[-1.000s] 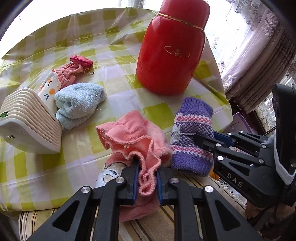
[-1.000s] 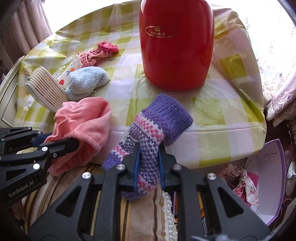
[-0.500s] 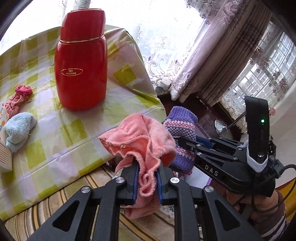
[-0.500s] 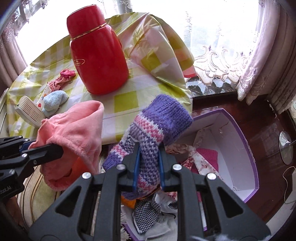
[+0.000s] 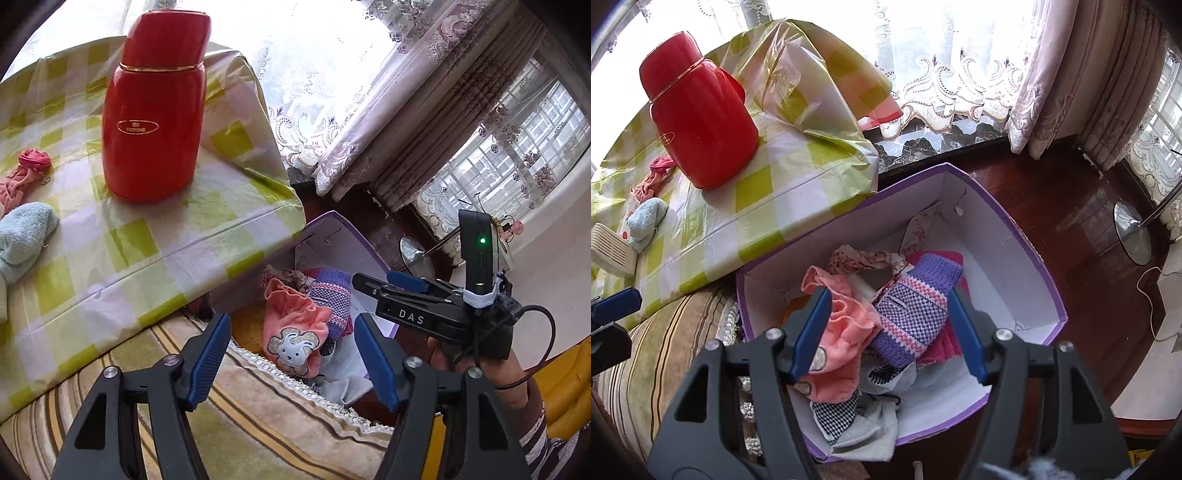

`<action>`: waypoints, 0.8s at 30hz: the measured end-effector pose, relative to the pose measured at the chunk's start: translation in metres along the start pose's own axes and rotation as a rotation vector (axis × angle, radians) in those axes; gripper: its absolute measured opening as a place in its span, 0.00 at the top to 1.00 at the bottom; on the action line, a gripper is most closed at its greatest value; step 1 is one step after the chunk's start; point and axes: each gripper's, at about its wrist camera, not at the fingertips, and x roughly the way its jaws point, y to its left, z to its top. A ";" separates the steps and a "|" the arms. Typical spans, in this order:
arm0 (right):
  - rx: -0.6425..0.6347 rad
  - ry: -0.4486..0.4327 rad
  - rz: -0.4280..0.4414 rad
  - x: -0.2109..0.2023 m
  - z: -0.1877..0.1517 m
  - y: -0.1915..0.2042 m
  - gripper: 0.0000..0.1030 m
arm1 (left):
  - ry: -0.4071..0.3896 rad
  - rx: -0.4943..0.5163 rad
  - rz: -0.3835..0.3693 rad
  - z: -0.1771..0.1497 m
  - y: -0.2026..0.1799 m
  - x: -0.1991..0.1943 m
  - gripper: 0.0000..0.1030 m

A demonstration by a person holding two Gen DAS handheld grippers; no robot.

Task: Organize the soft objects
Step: 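Carry the pink towel and purple sock over the box and open both tools, then move both open tools back over the remaining items on the table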

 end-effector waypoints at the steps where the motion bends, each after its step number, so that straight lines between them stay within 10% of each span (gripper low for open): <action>1: -0.018 -0.007 0.006 -0.001 0.000 0.009 0.34 | -0.025 0.007 0.023 -0.003 0.007 -0.013 0.32; 14: -0.334 -0.017 0.162 0.004 0.017 0.175 0.33 | -0.315 -0.141 0.424 -0.056 0.175 -0.171 0.32; 24: -0.645 -0.101 0.294 0.019 0.030 0.285 0.27 | -0.313 -0.442 0.323 -0.072 0.320 -0.189 0.32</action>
